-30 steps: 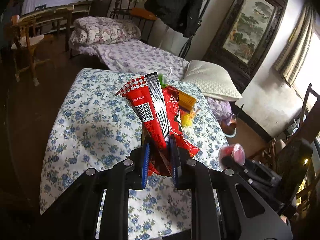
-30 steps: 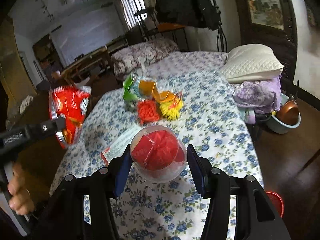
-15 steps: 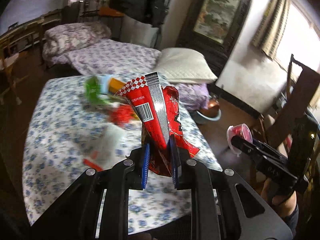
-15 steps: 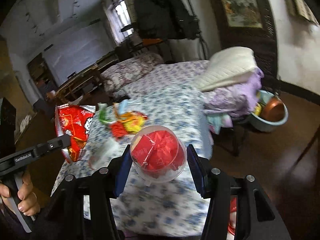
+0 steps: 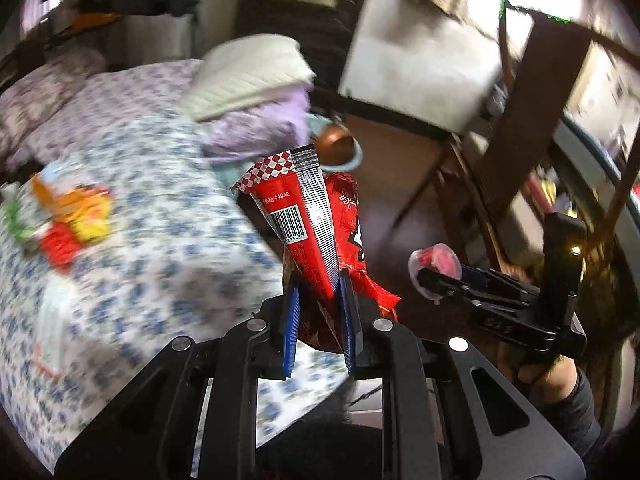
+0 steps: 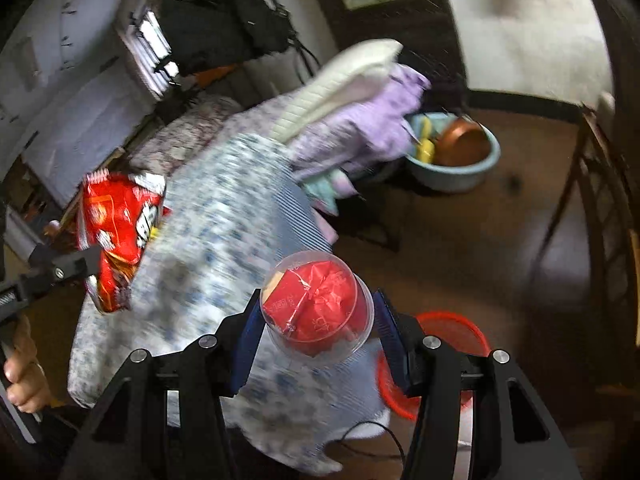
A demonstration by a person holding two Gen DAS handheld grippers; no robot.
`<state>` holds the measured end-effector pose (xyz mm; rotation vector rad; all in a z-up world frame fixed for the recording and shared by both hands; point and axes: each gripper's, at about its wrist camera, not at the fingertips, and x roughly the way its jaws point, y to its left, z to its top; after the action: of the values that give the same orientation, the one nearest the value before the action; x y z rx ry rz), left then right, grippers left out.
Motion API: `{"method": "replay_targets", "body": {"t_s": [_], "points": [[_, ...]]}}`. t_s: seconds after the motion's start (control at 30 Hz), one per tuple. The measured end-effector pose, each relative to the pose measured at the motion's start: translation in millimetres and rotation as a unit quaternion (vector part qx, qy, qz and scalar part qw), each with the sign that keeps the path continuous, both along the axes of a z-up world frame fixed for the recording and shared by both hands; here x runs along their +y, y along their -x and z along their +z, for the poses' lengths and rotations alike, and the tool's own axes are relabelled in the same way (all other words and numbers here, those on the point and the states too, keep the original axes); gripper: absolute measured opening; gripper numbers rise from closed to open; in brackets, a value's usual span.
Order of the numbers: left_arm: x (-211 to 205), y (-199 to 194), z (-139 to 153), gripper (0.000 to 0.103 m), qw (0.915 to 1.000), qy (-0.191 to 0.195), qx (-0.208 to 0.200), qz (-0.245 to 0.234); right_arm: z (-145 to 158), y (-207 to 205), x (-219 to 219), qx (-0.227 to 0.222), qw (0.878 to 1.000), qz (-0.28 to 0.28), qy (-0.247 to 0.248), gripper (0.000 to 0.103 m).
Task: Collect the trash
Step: 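Carry the snack bag and clear cup with both tools over the red wastebasket, then open the left tool over the basket while the right tool releases the clear cup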
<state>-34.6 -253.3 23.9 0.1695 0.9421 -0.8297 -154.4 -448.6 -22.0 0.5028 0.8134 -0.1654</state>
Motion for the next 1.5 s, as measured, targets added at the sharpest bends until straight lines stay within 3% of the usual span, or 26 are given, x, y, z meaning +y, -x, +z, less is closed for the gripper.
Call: {"method": "replay_targets", "body": {"t_s": [0.3,0.77,1.1,1.5], "points": [[-89.8,9.4,-54.9,0.019,0.9953,-0.051,0.048,-0.068,-72.4,16.6,-35.5,0.059,0.996,-0.041,-0.045,0.054],[-150.4,15.8,-137.2,0.019,0.9817,-0.122,0.103,-0.104,-142.1,24.2,-59.3,0.111,0.987,-0.075,-0.085,0.054],[-169.5,18.1,-161.6,0.019,0.9772,-0.142,0.121,-0.103,-177.4,21.2,-72.7,0.138,0.980,-0.099,-0.105,0.054],[-181.5,20.5,-181.9,0.019,0.9707,-0.167,0.136,-0.106,-199.5,24.3,-76.5,0.159,0.975,-0.108,-0.115,0.054]]}}
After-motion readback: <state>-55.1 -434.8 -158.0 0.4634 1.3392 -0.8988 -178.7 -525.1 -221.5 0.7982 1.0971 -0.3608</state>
